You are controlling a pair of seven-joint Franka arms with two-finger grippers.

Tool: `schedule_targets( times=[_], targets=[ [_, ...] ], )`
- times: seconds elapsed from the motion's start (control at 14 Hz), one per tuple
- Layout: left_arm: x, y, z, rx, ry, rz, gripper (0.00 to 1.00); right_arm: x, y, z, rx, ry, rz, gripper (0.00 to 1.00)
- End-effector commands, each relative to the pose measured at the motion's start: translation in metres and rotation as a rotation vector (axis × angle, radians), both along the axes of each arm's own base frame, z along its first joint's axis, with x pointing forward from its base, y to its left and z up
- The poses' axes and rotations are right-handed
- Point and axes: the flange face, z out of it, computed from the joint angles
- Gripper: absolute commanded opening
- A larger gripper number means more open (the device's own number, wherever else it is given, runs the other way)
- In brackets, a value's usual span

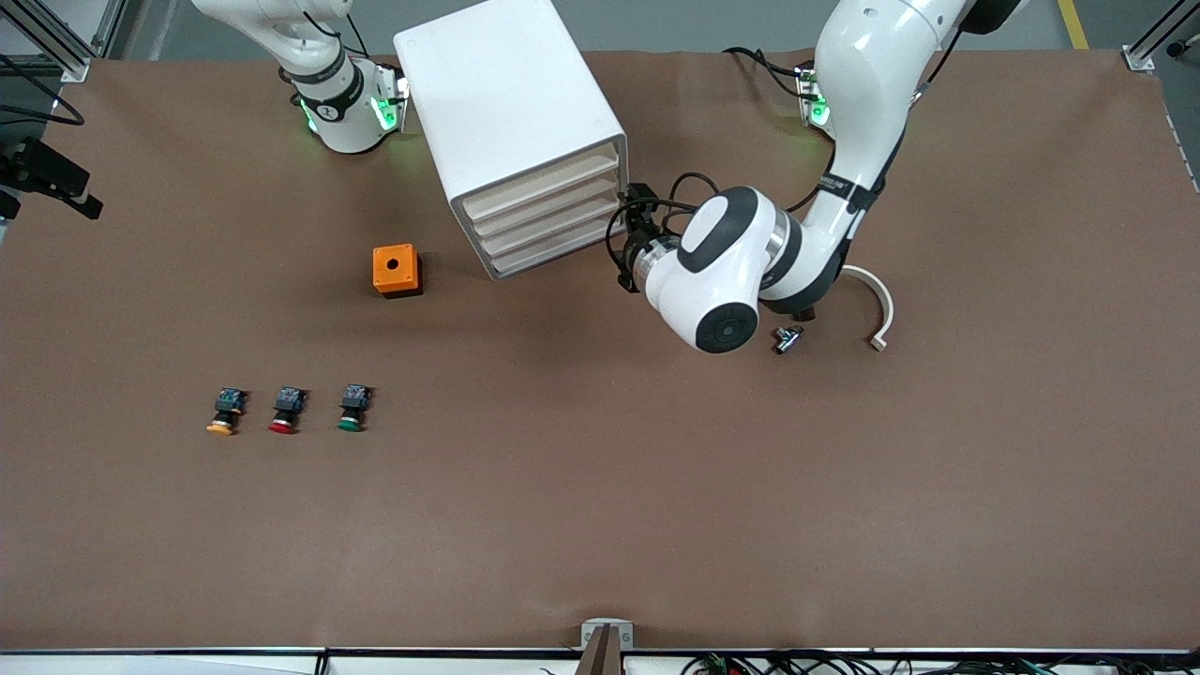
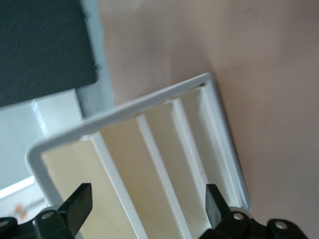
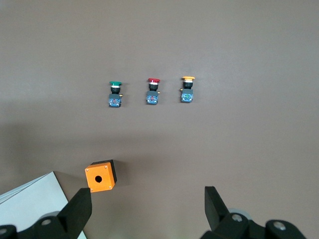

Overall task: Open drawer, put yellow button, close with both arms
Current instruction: 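Reach the left gripper to the handle of the cabinet's top drawer, then pull the drawer open with the left gripper while the right gripper reaches the buttons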

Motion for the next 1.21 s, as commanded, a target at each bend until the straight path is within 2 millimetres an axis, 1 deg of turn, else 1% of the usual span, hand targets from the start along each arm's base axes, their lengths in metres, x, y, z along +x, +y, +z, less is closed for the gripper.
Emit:
schedule_targets(
  times=[0.0, 0.14, 0.21, 0.36, 0.43, 0.5, 0.57, 0.64, 0.71, 0.79, 0.86, 0.93, 1.0, 1.07, 1.14],
  targets=[
    [0.006, -0.009, -0.012, 0.008, 0.149, 0.131, 0.90, -0.005, -0.003, 0.002, 0.005, -0.009, -0.016, 1.00],
    [-0.006, -0.022, -0.017, 0.052, 0.190, 0.144, 0.73, -0.004, -0.004, 0.002, 0.005, -0.009, -0.016, 1.00],
    [-0.012, -0.027, -0.023, 0.083, 0.218, 0.154, 0.68, -0.005, -0.005, 0.003, 0.004, -0.009, -0.017, 1.00],
    [-0.017, -0.035, -0.031, 0.112, 0.290, 0.196, 0.68, 0.000, -0.005, 0.005, 0.003, -0.006, -0.016, 1.00],
    [-0.022, -0.041, -0.031, 0.114, 0.312, 0.203, 0.68, 0.000, -0.006, 0.003, 0.004, 0.003, -0.011, 1.00],
    [-0.029, -0.048, -0.032, 0.118, 0.319, 0.194, 0.68, 0.006, -0.008, -0.008, 0.006, 0.030, -0.014, 1.00],
    [-0.039, -0.056, -0.033, 0.123, 0.322, 0.178, 0.67, 0.019, -0.013, -0.026, -0.016, 0.058, -0.018, 1.00],
    [-0.042, -0.058, -0.040, 0.131, 0.330, 0.172, 0.59, 0.035, -0.017, -0.047, -0.053, 0.088, -0.019, 1.00],
    [-0.044, -0.060, -0.048, 0.142, 0.346, 0.175, 0.58, 0.061, -0.023, -0.087, -0.063, 0.126, -0.005, 1.00],
    [-0.050, -0.065, -0.051, 0.145, 0.355, 0.168, 0.55, 0.076, -0.042, -0.114, -0.058, 0.156, -0.002, 1.00],
    [-0.055, -0.068, -0.052, 0.148, 0.357, 0.162, 0.48, 0.085, -0.057, -0.124, -0.059, 0.162, 0.019, 1.00],
    [-0.058, -0.070, -0.053, 0.149, 0.357, 0.155, 0.32, 0.095, -0.062, -0.136, -0.062, 0.155, 0.038, 1.00],
    [-0.058, -0.071, -0.052, 0.148, 0.356, 0.155, 0.21, 0.103, -0.067, -0.152, -0.070, 0.140, 0.033, 1.00],
    [-0.058, -0.071, -0.052, 0.146, 0.354, 0.153, 0.02, 0.107, -0.080, -0.177, -0.061, 0.143, 0.003, 1.00],
    [-0.056, -0.069, -0.052, 0.144, 0.353, 0.156, 0.00, 0.115, -0.093, -0.205, -0.055, 0.133, -0.020, 1.00]
  ],
)
